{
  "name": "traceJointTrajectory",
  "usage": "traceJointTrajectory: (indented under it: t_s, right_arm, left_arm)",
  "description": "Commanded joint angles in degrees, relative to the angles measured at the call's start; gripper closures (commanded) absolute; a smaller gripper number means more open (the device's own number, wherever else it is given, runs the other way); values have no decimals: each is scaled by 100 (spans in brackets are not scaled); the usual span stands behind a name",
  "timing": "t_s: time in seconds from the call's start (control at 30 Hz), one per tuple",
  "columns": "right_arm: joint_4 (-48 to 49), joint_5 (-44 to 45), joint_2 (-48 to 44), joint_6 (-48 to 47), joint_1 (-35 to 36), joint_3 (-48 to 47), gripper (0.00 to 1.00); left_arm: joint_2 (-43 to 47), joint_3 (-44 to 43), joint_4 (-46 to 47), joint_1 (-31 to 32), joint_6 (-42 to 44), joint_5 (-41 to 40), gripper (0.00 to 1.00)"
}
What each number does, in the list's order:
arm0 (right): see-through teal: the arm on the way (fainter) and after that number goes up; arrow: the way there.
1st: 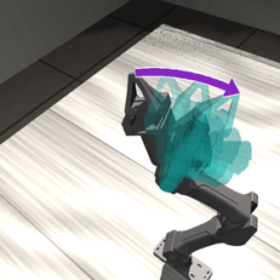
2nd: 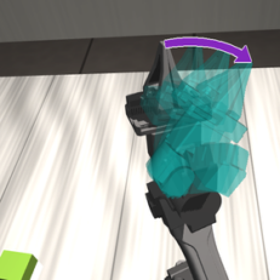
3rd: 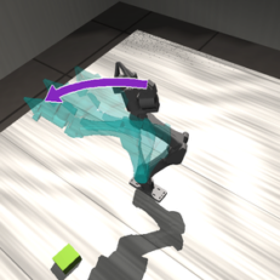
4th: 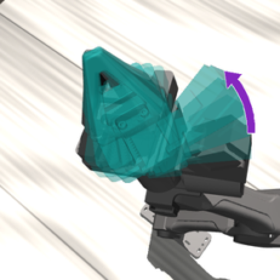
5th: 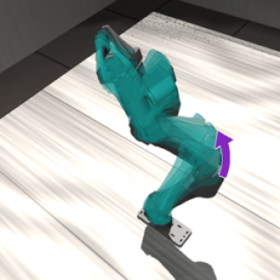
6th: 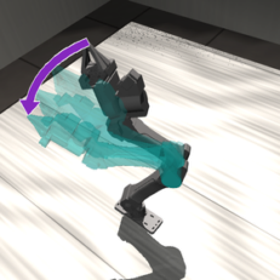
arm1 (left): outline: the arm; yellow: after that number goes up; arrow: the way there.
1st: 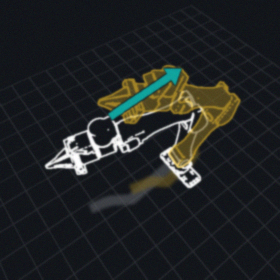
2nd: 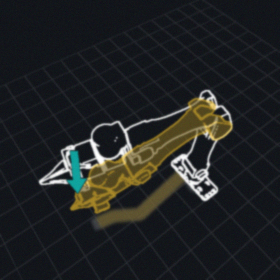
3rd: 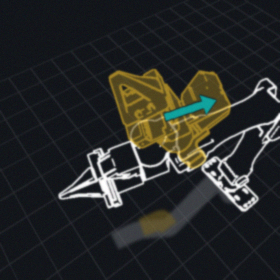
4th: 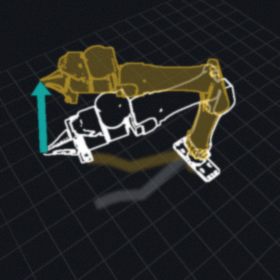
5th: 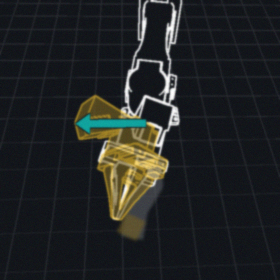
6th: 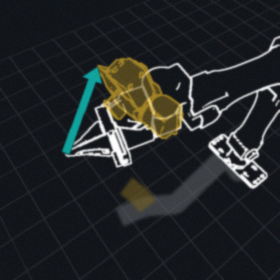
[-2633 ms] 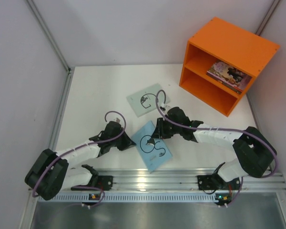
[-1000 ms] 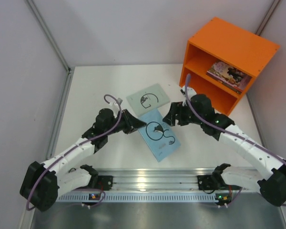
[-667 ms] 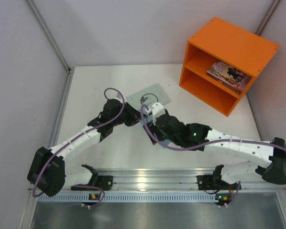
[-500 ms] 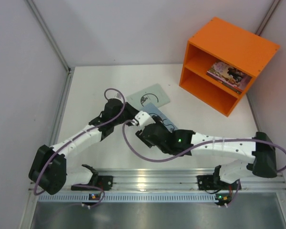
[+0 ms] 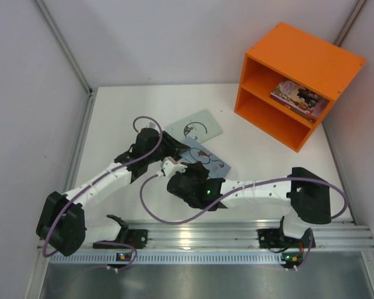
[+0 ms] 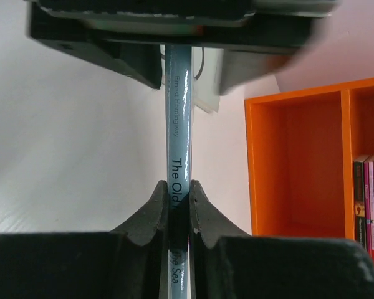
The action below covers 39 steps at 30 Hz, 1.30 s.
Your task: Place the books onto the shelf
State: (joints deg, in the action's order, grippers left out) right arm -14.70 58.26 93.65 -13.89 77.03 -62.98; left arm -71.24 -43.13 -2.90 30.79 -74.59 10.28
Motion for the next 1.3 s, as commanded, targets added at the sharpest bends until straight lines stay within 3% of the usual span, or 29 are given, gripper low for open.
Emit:
traceJointTrajectory:
  t_s: [0.0,0.2,0.27,0.4,0.57,0.7,0.8,1.07,1.27]
  right_arm:
    - [686,511,-13,-833,-179,162,100]
    - [1179,213,-390,-1616,-689,768,100]
    - [1390,151,-557,-1967,-812,901,100]
    - [2180,-33,-681,-2863,-1574,1270,100]
    - [3446,-621,-532,-4225,-2516,1446,100]
    - [4246,-1291,-164,-4894,-3342,1255,100]
    - [4658,-1282,310,-5420,-3817,964,100]
    - [4704,-1844,690,-5493,-4627,858,100]
    - [4941,-2249,1067,-5378,-5057,1015,100]
  left_arm:
    - [435,-528,-166,7,497,-191,45]
    - [857,-958,-922,-792,1007,17,19]
    - [945,-1170,-1490,-1099,1332,166,17]
    - [1339,-1505,-2196,-1986,1789,325,16]
    - [2260,-1137,-2408,-2086,2124,622,18]
    - [3387,310,-2110,-2033,1940,1071,18]
    - [3942,674,-2328,-2041,2087,1256,18]
    - [4452,192,-3663,-2041,2782,1221,17]
    - [5146,375,-3982,-2041,2871,1274,17]
